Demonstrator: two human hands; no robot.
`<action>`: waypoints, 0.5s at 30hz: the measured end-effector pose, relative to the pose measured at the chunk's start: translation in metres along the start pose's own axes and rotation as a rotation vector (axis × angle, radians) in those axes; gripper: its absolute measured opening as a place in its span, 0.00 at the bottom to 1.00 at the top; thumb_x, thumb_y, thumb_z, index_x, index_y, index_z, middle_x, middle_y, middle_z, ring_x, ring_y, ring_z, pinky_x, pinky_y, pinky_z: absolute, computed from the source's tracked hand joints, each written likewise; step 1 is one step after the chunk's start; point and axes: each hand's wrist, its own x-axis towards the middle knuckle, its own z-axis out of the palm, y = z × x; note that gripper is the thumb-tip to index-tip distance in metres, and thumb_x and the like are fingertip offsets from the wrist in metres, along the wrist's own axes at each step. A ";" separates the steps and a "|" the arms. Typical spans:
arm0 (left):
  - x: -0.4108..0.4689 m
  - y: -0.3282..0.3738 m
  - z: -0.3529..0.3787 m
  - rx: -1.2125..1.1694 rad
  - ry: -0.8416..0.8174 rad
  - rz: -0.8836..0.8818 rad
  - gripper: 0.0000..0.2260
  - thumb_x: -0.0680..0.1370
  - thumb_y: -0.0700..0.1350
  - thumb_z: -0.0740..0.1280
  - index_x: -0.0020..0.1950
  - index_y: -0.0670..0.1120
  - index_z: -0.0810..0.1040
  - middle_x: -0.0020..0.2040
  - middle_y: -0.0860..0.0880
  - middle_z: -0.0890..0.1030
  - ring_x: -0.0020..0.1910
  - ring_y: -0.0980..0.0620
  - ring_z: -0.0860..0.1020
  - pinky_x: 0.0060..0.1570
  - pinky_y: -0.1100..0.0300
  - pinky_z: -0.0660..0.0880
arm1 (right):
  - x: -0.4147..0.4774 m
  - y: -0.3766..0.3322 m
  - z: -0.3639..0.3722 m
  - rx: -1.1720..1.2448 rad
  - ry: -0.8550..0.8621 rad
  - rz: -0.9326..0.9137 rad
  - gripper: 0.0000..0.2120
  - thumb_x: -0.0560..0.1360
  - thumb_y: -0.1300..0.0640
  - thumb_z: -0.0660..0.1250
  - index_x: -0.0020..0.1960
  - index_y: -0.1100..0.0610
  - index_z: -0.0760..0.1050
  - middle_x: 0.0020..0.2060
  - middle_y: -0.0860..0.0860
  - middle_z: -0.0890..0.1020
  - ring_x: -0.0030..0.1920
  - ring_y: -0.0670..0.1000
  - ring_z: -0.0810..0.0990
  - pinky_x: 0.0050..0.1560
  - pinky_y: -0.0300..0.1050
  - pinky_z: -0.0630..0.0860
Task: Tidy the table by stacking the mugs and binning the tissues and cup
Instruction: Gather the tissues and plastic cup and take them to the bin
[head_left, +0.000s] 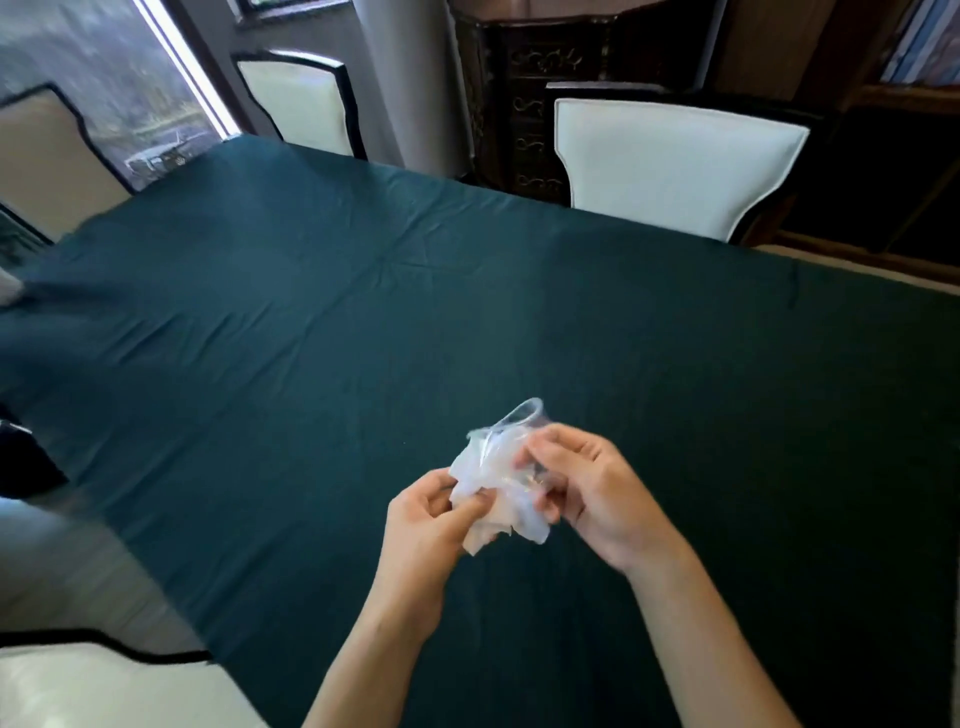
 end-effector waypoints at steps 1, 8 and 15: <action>-0.009 0.004 -0.005 -0.003 -0.019 0.018 0.09 0.77 0.39 0.74 0.57 0.42 0.84 0.50 0.41 0.90 0.53 0.37 0.87 0.56 0.43 0.81 | -0.009 0.005 0.013 -0.063 0.004 -0.010 0.11 0.79 0.54 0.70 0.42 0.61 0.81 0.34 0.54 0.80 0.26 0.47 0.75 0.27 0.38 0.70; -0.080 0.012 -0.075 -0.104 -0.068 0.107 0.12 0.82 0.32 0.63 0.58 0.40 0.85 0.54 0.38 0.88 0.57 0.36 0.86 0.61 0.43 0.80 | -0.060 0.021 0.102 -0.209 0.084 -0.104 0.15 0.79 0.54 0.70 0.46 0.67 0.83 0.40 0.58 0.86 0.41 0.56 0.84 0.48 0.52 0.81; -0.170 -0.015 -0.189 -0.317 0.044 0.299 0.11 0.79 0.40 0.70 0.60 0.41 0.85 0.53 0.41 0.89 0.50 0.46 0.87 0.55 0.49 0.81 | -0.105 0.053 0.225 -0.247 -0.040 -0.113 0.16 0.77 0.55 0.73 0.61 0.60 0.79 0.55 0.59 0.87 0.56 0.62 0.86 0.54 0.54 0.83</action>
